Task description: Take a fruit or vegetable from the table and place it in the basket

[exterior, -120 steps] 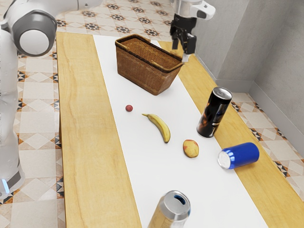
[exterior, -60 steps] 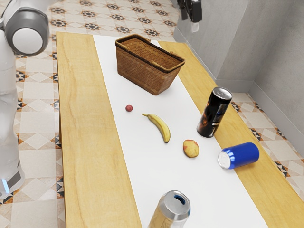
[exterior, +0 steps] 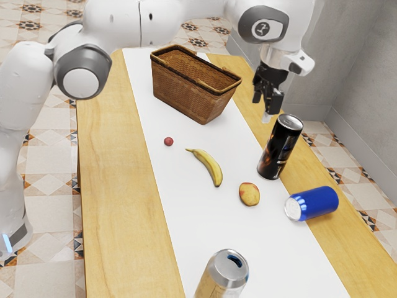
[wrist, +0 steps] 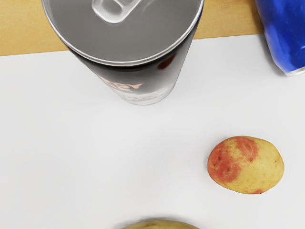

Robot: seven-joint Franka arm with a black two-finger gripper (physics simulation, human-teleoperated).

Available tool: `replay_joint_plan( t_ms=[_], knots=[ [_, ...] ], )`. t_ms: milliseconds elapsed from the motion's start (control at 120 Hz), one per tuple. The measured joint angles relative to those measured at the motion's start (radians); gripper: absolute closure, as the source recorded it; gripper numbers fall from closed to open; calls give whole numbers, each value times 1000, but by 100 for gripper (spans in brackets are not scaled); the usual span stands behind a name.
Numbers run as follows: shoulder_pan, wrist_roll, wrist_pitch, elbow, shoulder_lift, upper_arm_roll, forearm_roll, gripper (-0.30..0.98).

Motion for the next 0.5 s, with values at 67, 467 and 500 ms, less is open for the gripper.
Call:
replay_joint_plan(
  t_ms=[67,467,500],
  knots=[
    [-2,1,17,-30,14,0,0,0],
    [-33,6,176,-239,18,-74,-6,0],
    [-33,6,188,-254,19,-75,-6,0]
  ],
)
